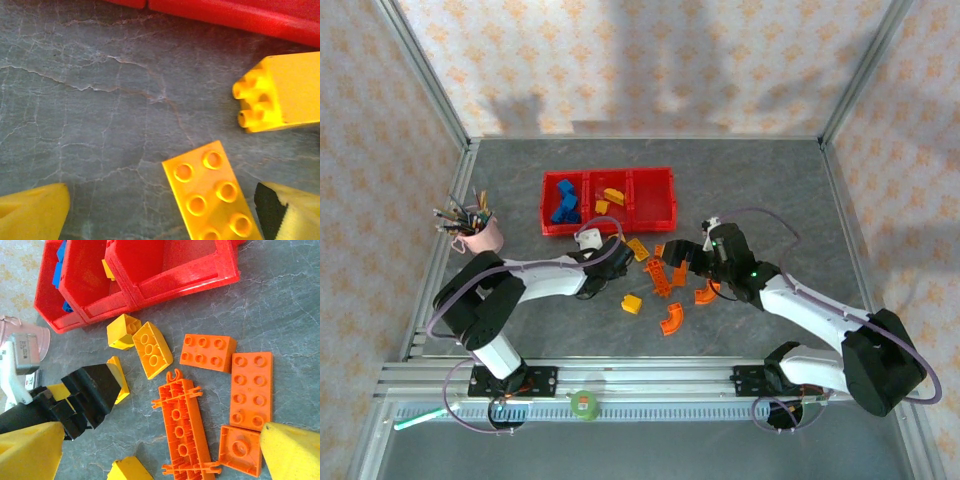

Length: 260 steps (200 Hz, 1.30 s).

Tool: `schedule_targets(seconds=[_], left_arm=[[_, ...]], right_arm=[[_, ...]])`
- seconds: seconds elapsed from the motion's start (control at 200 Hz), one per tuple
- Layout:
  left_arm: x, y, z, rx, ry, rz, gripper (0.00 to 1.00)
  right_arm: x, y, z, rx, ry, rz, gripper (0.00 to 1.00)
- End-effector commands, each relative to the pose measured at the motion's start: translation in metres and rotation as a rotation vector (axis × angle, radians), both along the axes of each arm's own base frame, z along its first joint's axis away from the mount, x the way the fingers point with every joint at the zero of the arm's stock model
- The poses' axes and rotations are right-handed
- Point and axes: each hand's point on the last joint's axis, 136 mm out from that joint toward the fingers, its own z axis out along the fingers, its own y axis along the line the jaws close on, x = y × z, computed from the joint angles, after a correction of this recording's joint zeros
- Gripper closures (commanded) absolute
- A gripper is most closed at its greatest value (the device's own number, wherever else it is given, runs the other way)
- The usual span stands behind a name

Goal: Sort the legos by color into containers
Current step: Pick up the lego from the center of the table.

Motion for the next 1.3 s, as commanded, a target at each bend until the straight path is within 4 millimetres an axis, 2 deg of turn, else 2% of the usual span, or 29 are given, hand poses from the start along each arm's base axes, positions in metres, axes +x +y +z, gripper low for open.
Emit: schedule_targets(seconds=[0.0,0.305,0.41,0.43,0.591,0.791,1.046,1.296], left_arm=[[0.01,-0.007,0.002,-0.018,-0.018,-0.018,0.06],[0.0,-0.006,-0.006,-0.046,0.018,-0.047,0.18],[0.003,-0.01,0.005,-0.052,0.008,-0.062,0.22],[0.004,-0.011,0.007,-0.057,0.006,-0.062,0.23],[0.011,-0.025,0.021,-0.11,-0.041,-0.076,0.2],[0.015,-0.028,0.01,-0.084,-0.014,-0.07,0.19],[0.011,-0.022,-0.009,-0.046,0.025,-0.057,0.25],[0.006,-0.018,-0.017,-0.038,0.043,-0.052,0.42]], right_arm=[[0.006,-0.003,0.01,-0.011,-0.037,-0.016,0.0],[0.009,0.0,0.012,-0.003,-0.039,-0.01,0.0],[0.01,0.0,0.014,-0.002,-0.046,-0.009,0.0],[0.01,0.001,0.007,-0.013,-0.029,-0.008,0.0],[0.013,0.002,0.009,-0.015,-0.029,-0.007,0.0],[0.013,0.003,0.007,-0.018,-0.022,-0.003,0.0],[0.012,0.003,0.006,-0.018,-0.02,-0.002,0.0],[0.011,0.003,0.004,-0.015,-0.015,0.0,0.0]])
